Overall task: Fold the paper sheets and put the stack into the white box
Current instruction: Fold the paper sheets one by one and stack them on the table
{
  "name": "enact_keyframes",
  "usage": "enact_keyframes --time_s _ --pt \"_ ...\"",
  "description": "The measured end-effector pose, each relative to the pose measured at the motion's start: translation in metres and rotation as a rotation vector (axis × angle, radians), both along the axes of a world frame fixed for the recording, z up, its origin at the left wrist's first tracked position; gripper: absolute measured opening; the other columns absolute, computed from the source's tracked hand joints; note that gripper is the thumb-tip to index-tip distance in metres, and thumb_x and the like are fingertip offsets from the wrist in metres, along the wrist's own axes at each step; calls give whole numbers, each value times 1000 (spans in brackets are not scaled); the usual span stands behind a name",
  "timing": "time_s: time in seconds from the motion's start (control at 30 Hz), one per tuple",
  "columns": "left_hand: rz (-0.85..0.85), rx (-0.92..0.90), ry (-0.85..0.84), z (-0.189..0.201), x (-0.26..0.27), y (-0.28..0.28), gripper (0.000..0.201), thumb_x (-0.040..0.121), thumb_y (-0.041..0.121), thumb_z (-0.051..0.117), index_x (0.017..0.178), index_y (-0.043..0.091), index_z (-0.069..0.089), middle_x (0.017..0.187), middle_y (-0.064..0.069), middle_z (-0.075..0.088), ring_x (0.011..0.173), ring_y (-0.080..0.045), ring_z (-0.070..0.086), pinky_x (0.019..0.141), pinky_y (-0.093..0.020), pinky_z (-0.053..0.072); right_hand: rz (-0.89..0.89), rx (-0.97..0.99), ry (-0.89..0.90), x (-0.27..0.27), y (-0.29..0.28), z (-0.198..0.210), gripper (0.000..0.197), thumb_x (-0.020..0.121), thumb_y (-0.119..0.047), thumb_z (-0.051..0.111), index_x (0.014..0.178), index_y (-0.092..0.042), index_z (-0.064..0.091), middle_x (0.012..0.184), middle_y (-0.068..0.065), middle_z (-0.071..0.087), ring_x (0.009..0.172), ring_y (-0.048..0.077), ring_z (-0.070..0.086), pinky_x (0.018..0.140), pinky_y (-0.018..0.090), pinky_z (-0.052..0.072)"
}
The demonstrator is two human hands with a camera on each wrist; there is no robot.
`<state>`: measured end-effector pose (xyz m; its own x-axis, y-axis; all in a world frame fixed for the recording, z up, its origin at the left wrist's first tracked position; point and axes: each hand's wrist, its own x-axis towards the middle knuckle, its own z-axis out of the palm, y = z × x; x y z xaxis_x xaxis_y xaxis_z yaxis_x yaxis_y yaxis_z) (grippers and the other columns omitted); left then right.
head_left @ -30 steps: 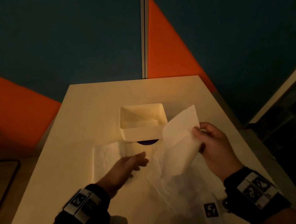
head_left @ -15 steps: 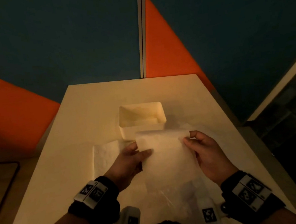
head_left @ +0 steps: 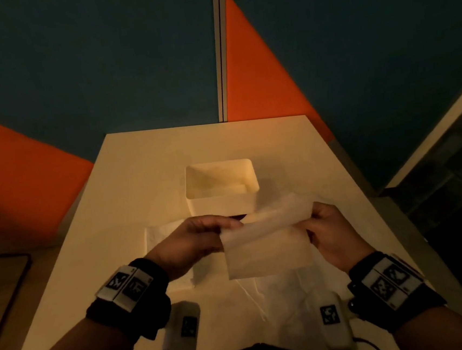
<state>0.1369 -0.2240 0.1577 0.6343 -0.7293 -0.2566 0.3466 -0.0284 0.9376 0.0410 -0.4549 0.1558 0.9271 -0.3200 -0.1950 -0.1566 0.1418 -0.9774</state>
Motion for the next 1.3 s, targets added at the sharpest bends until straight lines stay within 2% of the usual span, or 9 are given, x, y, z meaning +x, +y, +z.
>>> enact_keyframes --time_s 0.07,0.13,0.27,0.37,0.53,0.7,0.83,1.07,1.3 --pt "-132 -15 59 5 6 5 35 73 17 61 106 8 71 126 0 62 112 -23 60 93 -32 51 46 -78 -4 4 -2 7 30 82 14 51 69 -8 67 76 -2 68 73 13 63 58 21 51" --pt "-219 5 81 9 8 3 43 71 26 59 109 11 70 130 -4 60 118 -25 56 101 -35 46 110 -157 8 11 -2 16 28 81 12 55 63 -7 66 77 0 66 71 14 63 61 27 53" --pt "-258 55 29 16 6 -13 26 79 10 59 99 15 74 122 -5 65 113 -19 60 97 -27 48 284 -342 10 30 6 34 26 78 10 63 62 -10 66 74 1 66 65 5 64 60 19 53" --pt "-243 75 11 14 7 -21 30 87 -5 53 95 14 75 121 -6 65 108 -17 62 86 -22 51 406 -484 -20 41 13 42 31 79 10 63 61 -15 68 69 -5 67 65 1 62 64 15 50" --pt "-18 155 -13 2 12 -14 32 81 -9 58 84 18 77 101 -1 72 90 -19 66 78 -29 55 503 -545 10 57 3 30 30 79 6 67 95 -19 65 88 5 66 81 14 63 77 26 51" --pt "262 180 55 -19 25 21 45 82 -8 56 118 18 61 114 -13 64 99 -33 61 79 -43 54 403 -925 372 65 -34 -5 46 77 -4 71 118 -19 53 110 4 58 98 19 57 76 24 49" --pt "451 308 122 -44 33 51 42 87 -5 52 123 18 57 122 -11 58 103 -38 59 78 -45 53 542 -1159 628 63 -47 -35 70 73 -17 78 133 -22 42 134 4 46 118 23 50 97 37 46" --pt "547 507 17 -70 32 73 39 84 -9 56 113 16 63 115 -21 57 92 -38 59 85 -46 50 631 -1370 671 68 -37 -65 86 68 -41 78 139 -27 33 138 -2 36 126 25 39 102 41 33" --pt "591 678 -238 -88 31 77 48 70 -5 71 103 29 64 114 -14 62 94 -34 61 90 -50 50 643 -1455 654 74 -29 -71 80 64 -41 81 131 -31 39 132 -3 41 123 23 39 99 42 32"
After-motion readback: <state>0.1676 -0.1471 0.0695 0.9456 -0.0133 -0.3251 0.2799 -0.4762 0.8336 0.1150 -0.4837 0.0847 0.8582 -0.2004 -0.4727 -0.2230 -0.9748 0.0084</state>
